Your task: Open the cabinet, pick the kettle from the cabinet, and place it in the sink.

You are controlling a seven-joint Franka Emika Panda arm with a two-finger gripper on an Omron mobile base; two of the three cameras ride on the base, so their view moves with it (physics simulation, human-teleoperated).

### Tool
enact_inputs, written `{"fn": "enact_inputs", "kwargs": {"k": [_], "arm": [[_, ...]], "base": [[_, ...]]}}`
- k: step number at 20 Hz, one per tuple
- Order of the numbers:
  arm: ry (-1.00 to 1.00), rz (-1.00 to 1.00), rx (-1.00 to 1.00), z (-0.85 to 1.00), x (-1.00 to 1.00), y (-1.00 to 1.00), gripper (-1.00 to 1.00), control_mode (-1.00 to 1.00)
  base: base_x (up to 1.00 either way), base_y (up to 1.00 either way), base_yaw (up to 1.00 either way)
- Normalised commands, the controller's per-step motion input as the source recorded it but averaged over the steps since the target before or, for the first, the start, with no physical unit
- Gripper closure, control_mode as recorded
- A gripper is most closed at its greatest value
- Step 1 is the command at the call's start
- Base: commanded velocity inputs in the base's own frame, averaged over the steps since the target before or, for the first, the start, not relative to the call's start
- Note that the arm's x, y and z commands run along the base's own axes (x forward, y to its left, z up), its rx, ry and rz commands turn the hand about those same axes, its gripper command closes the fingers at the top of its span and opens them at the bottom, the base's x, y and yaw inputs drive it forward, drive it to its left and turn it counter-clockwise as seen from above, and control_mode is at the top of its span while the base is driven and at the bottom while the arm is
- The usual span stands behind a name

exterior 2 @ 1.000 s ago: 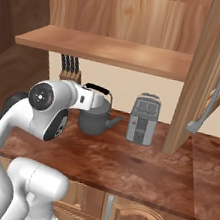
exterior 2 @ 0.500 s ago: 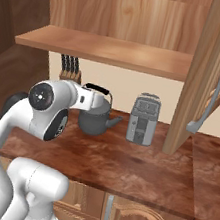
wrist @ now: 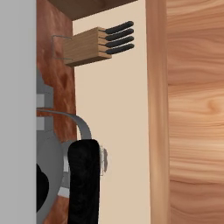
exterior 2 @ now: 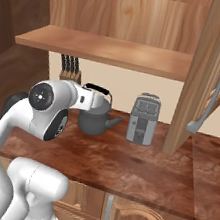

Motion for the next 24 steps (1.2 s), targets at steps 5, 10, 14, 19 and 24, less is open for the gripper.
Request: {"fn": "enact_inputs", "kwargs": {"k": [5,10,14,19,24], "arm": [[0.0,0.0,0.0,0.0,0.0,0.0,1.0,1.0],[0.0,0.0,0.0,0.0,0.0,0.0,1.0,1.0],[0.0,0.0,0.0,0.0,0.0,0.0,1.0,1.0],[0.0,0.0,0.0,0.0,0.0,0.0,1.0,1.0],[0.0,0.0,0.0,0.0,0.0,0.0,1.0,1.0]], "base": [[-0.32,-0.05,0.0],[-0.61,-0.11,-0.03],[-0.64,-0.11,-0.04],[-0.65,-0.09,-0.04],[-0.41,-0.02,-0.28]]}}
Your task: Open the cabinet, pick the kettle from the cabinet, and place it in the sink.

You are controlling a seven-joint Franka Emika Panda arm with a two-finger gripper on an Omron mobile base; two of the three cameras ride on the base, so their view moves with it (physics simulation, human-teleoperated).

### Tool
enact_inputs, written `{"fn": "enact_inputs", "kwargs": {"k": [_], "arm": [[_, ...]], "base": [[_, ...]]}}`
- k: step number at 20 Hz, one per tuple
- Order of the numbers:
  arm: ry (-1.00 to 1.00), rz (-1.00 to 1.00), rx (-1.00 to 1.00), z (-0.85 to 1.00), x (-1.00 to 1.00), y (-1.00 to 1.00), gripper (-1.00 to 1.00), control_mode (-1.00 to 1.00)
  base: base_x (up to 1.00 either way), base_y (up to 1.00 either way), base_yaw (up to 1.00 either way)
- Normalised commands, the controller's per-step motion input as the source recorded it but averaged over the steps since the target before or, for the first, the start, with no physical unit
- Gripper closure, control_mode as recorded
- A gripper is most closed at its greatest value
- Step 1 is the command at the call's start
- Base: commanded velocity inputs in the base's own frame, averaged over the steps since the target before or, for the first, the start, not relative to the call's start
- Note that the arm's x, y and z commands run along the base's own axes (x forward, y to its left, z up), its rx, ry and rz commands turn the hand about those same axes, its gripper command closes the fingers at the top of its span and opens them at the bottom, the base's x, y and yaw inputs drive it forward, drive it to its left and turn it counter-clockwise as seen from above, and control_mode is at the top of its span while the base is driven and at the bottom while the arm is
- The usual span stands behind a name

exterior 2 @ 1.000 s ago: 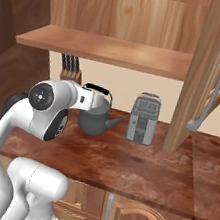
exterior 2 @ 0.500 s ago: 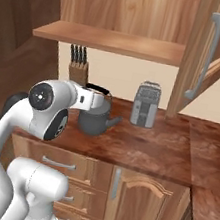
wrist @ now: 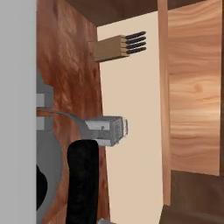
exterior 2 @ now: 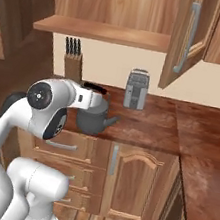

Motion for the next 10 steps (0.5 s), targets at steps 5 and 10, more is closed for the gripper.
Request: {"fn": "enact_inputs", "kwargs": {"k": [5,10], "arm": [[0.0,0.0,0.0,0.0,0.0,0.0,1.0,1.0],[0.0,0.0,0.0,0.0,0.0,0.0,1.0,1.0]], "base": [[-0.01,0.11,-0.88],[0.0,0.11,-0.91]]}}
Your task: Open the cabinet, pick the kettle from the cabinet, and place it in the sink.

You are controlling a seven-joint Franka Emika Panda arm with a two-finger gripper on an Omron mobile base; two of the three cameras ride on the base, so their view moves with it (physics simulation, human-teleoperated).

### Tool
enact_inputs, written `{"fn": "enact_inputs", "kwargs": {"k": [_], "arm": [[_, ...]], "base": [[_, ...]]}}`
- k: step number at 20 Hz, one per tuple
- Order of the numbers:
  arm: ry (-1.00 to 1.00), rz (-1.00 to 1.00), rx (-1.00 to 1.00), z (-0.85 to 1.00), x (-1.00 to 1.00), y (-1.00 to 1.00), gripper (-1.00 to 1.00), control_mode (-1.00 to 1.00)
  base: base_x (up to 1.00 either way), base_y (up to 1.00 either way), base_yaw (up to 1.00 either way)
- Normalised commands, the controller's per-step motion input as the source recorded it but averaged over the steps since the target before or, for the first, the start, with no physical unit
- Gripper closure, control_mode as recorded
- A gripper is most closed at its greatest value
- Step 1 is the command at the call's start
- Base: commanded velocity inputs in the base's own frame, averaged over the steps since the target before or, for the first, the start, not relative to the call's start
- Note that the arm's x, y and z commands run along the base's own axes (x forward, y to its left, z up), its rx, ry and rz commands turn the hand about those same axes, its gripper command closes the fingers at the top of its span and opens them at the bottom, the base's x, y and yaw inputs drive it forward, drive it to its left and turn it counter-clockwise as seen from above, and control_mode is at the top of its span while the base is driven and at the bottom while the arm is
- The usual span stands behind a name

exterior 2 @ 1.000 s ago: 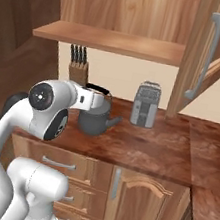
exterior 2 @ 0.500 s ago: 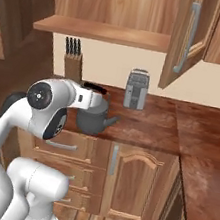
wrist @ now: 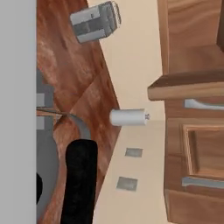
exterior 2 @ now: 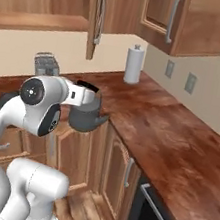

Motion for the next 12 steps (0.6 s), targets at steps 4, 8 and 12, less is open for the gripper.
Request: {"fn": "enact_inputs", "kwargs": {"k": [4,8,12], "arm": [[0.0,0.0,0.0,0.0,0.0,0.0,1.0,1.0],[0.0,0.0,0.0,0.0,0.0,0.0,1.0,1.0],[0.0,0.0,0.0,0.0,0.0,0.0,1.0,1.0]], "base": [[-0.02,0.12,-0.88],[-0.03,0.11,-0.87],[0.0,0.09,-0.88]]}}
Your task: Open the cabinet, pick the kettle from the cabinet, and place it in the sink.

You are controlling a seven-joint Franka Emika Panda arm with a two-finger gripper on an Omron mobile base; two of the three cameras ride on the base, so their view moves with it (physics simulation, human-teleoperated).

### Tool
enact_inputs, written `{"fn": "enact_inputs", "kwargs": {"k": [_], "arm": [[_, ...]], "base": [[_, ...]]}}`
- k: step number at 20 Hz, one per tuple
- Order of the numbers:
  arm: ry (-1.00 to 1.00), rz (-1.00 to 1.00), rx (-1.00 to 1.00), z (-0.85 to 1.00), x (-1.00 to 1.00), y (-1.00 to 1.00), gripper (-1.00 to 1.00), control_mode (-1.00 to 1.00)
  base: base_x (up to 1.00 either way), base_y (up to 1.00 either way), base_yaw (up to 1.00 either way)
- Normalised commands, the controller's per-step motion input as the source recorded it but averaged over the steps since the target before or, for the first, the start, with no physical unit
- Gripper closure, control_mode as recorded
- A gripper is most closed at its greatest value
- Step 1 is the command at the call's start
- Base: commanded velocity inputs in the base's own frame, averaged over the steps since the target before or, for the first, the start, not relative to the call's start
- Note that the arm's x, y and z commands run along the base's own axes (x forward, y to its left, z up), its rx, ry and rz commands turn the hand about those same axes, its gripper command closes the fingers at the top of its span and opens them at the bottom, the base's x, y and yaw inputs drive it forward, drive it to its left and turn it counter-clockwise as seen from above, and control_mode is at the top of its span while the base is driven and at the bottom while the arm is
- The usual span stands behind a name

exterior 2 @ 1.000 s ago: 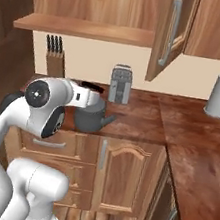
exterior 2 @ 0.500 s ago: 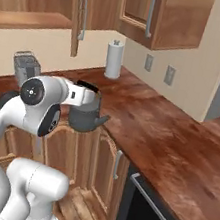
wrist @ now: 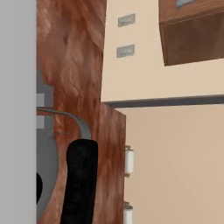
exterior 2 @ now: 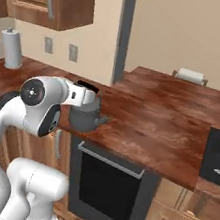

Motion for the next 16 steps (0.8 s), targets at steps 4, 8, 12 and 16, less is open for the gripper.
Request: {"fn": "enact_inputs", "kwargs": {"k": [4,8,12,16], "arm": [[0.0,0.0,0.0,0.0,0.0,0.0,1.0,1.0],[0.0,0.0,0.0,0.0,0.0,0.0,1.0,1.0],[0.0,0.0,0.0,0.0,0.0,0.0,1.0,1.0],[0.0,0.0,0.0,0.0,0.0,0.0,1.0,1.0]], "base": [[0.0,0.1,-0.84],[0.0,0.0,-0.45],[0.09,-0.11,0.1],[0.21,-0.3,0.17]]}}
